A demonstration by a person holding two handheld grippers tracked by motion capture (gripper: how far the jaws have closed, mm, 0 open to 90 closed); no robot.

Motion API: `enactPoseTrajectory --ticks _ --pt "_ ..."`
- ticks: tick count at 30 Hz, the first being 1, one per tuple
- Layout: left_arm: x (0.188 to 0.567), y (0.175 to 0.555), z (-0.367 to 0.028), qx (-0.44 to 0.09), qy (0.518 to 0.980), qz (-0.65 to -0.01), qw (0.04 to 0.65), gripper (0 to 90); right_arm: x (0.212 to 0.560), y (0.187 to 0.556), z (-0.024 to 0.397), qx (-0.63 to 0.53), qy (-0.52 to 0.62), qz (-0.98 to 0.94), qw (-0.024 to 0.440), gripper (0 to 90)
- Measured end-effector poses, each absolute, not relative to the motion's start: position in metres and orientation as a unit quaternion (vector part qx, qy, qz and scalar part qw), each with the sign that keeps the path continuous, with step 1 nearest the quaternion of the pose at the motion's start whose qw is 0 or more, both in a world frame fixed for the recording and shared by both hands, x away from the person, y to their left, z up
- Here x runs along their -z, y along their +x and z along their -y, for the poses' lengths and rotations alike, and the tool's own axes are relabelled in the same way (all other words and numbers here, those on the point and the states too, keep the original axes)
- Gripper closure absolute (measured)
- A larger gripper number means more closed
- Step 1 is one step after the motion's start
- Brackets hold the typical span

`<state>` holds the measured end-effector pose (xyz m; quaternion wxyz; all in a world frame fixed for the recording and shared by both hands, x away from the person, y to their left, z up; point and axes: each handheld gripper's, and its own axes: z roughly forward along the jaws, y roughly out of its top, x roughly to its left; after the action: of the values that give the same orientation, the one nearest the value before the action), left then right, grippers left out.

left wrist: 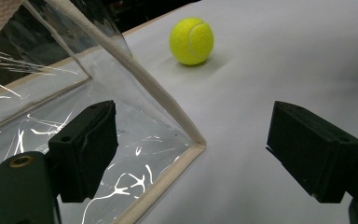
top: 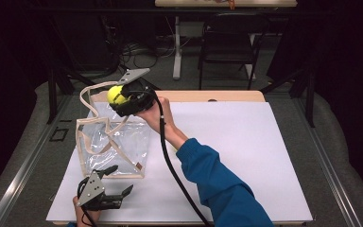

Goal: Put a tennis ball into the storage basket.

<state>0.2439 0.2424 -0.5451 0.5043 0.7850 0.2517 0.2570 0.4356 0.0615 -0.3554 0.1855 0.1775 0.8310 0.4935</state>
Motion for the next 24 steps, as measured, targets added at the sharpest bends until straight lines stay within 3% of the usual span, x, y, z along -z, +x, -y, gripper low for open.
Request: enactPoseTrajectory --ticks 24 --pt "0.5452 0.2435 -0.2418 -0.257 0.784 -0.252 0.506 16.0 0.3610 0.4359 -0.0713 -0.472 0.179 -0.845 0.174 25.5"
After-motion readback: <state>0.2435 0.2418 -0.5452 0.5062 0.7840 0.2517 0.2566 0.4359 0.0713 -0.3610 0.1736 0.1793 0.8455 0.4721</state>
